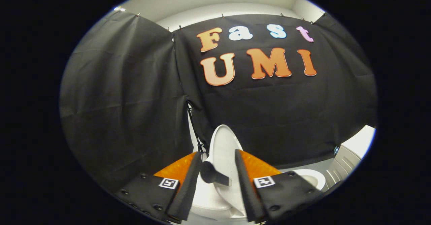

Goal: Open the toilet lid.

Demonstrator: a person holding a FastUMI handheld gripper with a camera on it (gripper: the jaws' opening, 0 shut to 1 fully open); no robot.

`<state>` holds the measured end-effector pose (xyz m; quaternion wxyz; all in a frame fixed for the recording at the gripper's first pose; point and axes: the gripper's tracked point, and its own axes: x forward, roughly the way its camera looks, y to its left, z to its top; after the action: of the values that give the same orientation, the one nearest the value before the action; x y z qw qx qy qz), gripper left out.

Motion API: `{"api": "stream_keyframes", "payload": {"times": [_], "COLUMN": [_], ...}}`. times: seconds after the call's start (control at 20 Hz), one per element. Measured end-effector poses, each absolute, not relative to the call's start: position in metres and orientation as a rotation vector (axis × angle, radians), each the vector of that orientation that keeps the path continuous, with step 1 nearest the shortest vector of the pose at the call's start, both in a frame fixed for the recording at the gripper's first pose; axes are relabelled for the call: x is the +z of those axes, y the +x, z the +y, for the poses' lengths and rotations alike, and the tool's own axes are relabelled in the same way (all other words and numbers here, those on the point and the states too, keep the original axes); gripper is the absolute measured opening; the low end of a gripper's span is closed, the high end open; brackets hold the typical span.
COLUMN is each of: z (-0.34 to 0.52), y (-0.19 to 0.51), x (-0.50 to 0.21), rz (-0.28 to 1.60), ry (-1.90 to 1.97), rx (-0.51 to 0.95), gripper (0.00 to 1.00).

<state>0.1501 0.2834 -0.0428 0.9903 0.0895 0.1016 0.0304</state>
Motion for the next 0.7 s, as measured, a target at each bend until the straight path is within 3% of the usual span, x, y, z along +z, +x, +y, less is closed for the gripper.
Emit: {"api": "stream_keyframes", "payload": {"times": [0.5, 0.7], "z": [0.124, 0.074], "y": [0.086, 0.077], "x": [0.027, 0.033], "rz": [0.112, 0.107], "ry": [0.088, 0.063], "rx": [-0.041, -0.051], "gripper": [0.99, 0.99]}}
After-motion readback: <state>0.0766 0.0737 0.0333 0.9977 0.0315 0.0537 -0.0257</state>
